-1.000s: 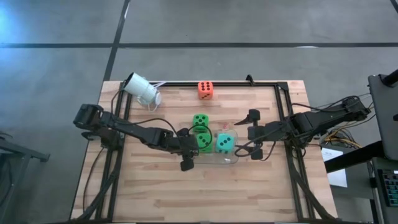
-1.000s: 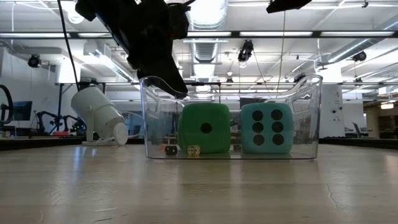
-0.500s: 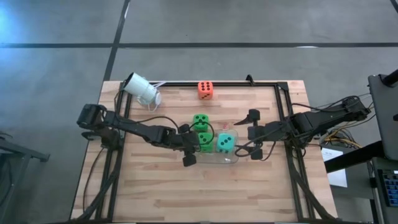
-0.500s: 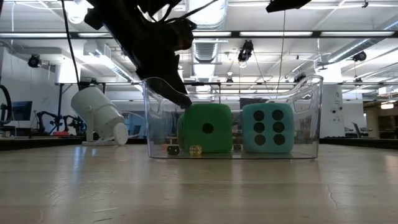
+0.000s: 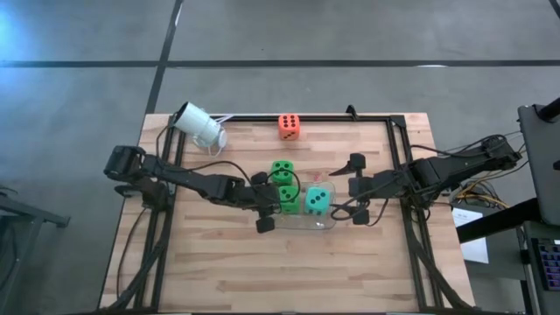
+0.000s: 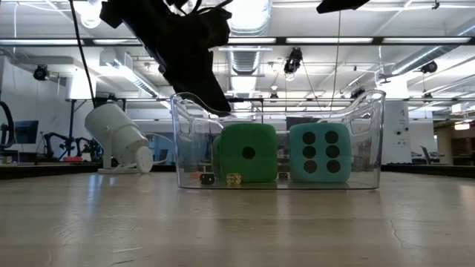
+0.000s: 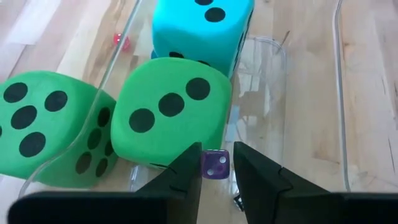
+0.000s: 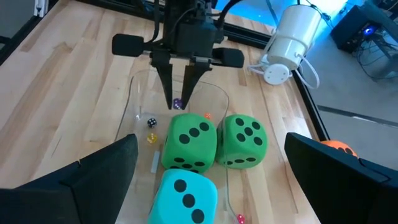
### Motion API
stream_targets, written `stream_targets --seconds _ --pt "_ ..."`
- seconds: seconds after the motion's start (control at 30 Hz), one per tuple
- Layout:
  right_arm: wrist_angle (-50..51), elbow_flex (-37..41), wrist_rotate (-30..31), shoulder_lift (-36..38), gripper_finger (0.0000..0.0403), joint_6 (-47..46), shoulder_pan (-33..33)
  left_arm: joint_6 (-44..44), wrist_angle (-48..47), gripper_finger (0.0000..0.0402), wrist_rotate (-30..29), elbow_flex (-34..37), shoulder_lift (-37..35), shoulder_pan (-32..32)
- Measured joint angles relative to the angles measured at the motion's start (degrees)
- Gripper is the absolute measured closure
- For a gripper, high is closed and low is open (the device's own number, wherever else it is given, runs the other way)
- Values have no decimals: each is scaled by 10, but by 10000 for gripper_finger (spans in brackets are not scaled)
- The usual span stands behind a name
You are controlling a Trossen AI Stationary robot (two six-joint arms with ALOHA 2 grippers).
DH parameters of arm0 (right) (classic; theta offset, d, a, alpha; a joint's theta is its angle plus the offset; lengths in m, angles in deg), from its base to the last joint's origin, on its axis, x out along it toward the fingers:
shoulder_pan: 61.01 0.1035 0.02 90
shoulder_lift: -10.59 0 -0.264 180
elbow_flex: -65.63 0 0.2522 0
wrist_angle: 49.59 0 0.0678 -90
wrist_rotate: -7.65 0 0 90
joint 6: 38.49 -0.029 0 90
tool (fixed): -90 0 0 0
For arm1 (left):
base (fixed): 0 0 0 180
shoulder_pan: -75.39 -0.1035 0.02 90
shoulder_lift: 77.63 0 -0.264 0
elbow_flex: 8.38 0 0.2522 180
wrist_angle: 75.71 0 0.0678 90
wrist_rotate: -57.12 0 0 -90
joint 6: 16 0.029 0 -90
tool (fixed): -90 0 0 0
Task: Pick & Place Dice
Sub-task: Put the small violet die into the transparent bin
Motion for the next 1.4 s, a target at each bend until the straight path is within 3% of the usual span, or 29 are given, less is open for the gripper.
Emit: stream_targets --seconds 0.4,0.67,1.17,1.4 --pt "0 2 0 0 3 0 0 68 0 311 20 4 0 15" --pt "0 7 0 0 3 2 0 44 1 338 24 4 1 15" --pt "-3 9 0 0 3 7 0 42 6 211 35 4 3 15" --pt "-2 9 0 0 3 7 0 58 10 186 35 4 3 15"
